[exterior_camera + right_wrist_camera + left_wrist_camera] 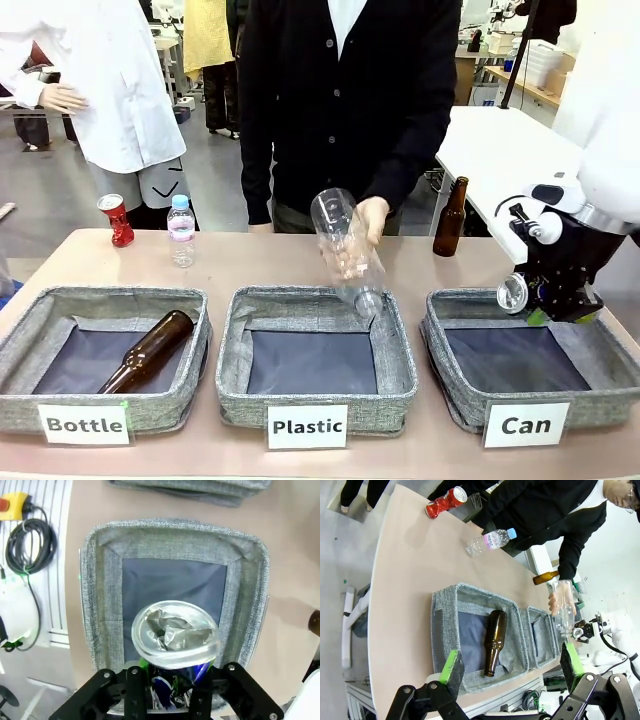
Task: Sort the can waste into the basket.
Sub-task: Pick up the can waste from the table and place it in the right Fabric basket.
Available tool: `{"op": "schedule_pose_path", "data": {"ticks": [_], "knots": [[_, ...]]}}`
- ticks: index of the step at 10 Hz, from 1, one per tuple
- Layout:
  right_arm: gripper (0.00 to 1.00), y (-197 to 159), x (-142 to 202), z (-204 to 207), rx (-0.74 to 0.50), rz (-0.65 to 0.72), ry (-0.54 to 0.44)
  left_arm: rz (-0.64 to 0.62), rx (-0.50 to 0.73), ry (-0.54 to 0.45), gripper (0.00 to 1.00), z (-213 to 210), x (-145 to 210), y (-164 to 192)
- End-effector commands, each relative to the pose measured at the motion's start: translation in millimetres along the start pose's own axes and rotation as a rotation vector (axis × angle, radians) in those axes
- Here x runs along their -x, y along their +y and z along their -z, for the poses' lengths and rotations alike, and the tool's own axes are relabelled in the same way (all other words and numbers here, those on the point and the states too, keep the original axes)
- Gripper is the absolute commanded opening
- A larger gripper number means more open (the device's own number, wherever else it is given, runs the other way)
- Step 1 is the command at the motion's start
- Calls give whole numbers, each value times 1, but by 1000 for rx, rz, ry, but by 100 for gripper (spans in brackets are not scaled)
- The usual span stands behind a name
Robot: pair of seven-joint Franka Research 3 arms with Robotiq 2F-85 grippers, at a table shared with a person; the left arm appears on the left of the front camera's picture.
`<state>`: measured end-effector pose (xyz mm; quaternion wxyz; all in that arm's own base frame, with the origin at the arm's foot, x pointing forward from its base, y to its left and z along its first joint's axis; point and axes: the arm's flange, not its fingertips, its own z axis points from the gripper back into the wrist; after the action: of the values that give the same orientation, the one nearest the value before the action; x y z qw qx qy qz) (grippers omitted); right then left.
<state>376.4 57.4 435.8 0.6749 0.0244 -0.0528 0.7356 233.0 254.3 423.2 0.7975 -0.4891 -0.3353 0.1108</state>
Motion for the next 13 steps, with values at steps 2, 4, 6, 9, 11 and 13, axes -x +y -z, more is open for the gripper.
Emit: {"op": "schedule_pose_path", "data": {"ticks": [2, 4, 6, 9, 11, 13], "knots": [[100, -7, 8, 1, 17, 27, 6, 22, 16, -13, 100, 0, -1, 0], [89, -10, 11, 0, 20, 58, 8, 22, 16, -13, 100, 0, -1, 0], [100, -13, 16, -1, 16, 99, -1, 22, 16, -13, 100, 0, -1, 0], [100, -19, 33, -15, -56, 326, -127, 22, 16, -13, 100, 0, -1, 0], [100, -15, 88, -53, -260, 861, -547, 22, 16, -13, 100, 0, -1, 0], [100, -13, 131, -70, -440, 1328, -999, 22, 16, -13, 100, 0, -1, 0]]}}
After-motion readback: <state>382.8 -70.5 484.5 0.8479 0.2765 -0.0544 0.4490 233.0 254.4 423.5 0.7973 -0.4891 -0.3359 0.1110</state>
